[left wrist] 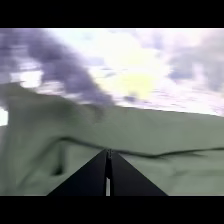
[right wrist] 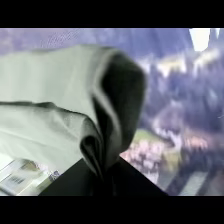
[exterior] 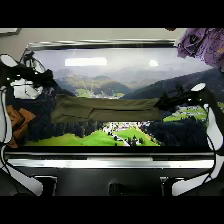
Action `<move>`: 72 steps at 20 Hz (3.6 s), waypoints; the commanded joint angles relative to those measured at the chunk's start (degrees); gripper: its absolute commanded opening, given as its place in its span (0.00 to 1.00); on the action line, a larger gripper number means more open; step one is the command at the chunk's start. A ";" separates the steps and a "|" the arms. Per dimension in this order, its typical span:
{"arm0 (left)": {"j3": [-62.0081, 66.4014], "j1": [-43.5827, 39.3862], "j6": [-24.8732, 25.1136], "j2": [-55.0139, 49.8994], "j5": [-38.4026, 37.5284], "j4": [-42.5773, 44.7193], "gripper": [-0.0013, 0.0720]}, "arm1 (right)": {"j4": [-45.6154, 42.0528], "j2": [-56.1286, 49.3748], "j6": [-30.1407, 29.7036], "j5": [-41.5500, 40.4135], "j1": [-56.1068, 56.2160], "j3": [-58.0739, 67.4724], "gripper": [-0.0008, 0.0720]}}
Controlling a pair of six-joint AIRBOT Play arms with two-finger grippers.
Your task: Fold the clothes and pants, and hang the long-sleeved shirts on hangers.
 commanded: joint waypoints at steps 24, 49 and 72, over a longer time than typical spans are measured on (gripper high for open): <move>-0.20 -47.12 -6.40 -18.21 36.70 -39.23 0.04 | -26.36 19.61 18.32 22.97 0.15 26.47 0.05; -0.22 -0.83 -6.80 14.88 -6.91 6.60 0.04 | -24.09 -2.21 57.64 -10.34 46.34 26.45 0.05; -0.33 -1.09 -6.80 13.81 -6.86 6.36 0.04 | -20.13 8.26 14.91 9.22 13.07 23.58 0.83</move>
